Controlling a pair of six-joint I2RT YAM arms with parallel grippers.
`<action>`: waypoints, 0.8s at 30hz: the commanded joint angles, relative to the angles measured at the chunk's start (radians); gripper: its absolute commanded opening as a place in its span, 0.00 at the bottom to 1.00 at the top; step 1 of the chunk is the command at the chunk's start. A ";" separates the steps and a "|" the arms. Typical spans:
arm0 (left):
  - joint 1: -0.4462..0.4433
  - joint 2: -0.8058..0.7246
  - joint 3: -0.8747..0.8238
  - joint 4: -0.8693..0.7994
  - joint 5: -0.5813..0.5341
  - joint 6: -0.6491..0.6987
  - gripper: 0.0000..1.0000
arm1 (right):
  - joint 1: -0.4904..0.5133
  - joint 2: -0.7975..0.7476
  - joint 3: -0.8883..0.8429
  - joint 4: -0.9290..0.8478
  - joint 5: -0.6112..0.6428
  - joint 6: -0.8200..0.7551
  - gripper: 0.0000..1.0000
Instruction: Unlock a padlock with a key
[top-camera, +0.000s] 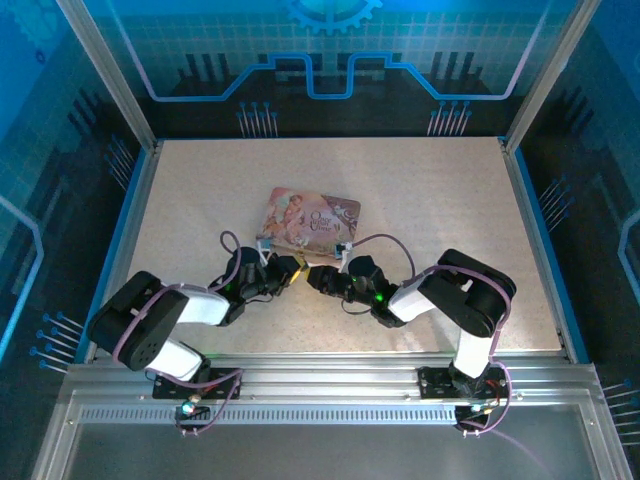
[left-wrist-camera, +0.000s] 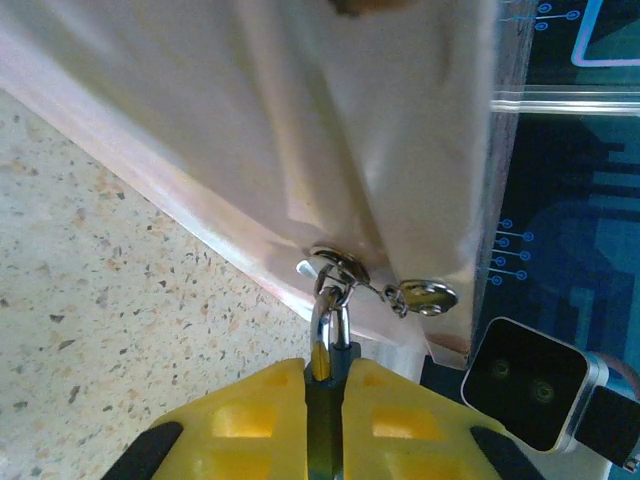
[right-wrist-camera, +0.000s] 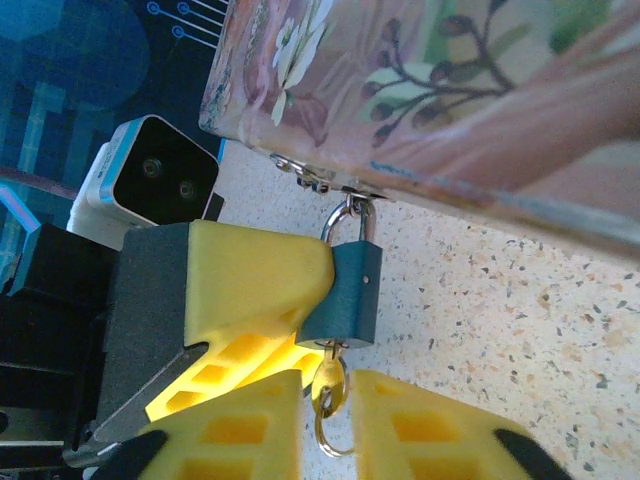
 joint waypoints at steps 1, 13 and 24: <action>0.005 -0.069 0.032 -0.062 -0.008 0.051 0.09 | 0.002 -0.022 -0.012 -0.026 -0.014 -0.008 0.28; 0.005 -0.241 0.170 -0.483 -0.040 0.095 0.06 | 0.000 -0.257 0.013 -0.378 0.012 -0.348 0.54; 0.005 -0.279 0.289 -0.731 -0.054 0.015 0.00 | 0.125 -0.498 0.136 -0.845 0.284 -0.953 0.68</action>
